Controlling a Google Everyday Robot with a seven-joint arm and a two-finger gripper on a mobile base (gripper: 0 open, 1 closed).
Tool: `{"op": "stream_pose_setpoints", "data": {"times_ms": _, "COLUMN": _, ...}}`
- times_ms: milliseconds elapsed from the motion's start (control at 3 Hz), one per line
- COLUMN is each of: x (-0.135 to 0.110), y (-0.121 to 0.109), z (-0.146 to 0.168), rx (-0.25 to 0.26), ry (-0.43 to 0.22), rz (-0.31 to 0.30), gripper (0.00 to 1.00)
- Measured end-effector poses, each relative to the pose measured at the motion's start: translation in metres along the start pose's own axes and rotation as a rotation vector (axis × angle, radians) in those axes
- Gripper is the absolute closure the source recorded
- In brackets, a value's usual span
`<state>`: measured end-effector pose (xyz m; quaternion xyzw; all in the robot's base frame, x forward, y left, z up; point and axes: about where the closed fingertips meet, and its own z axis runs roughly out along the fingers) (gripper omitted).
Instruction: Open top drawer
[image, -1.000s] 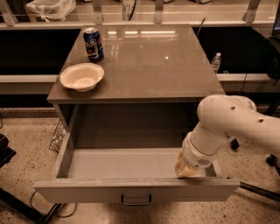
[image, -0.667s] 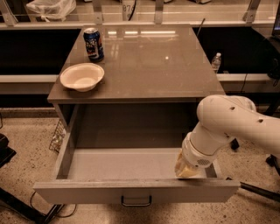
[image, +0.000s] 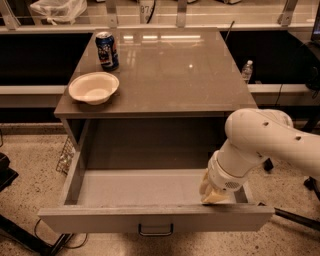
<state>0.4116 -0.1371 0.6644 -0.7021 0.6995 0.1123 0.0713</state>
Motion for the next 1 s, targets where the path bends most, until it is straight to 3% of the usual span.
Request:
{"op": "stream_pose_setpoints", "data": {"times_ms": 333, "x": -0.0002, "y": 0.0006, "z": -0.0005, "rx": 0.001, "ry": 0.001, "rz": -0.001, "gripper": 0.05}}
{"op": "stream_pose_setpoints", "data": {"times_ms": 1000, "x": -0.0002, "y": 0.0007, "z": -0.0006, "rx": 0.001, "ry": 0.002, "rz": -0.001, "gripper": 0.0}}
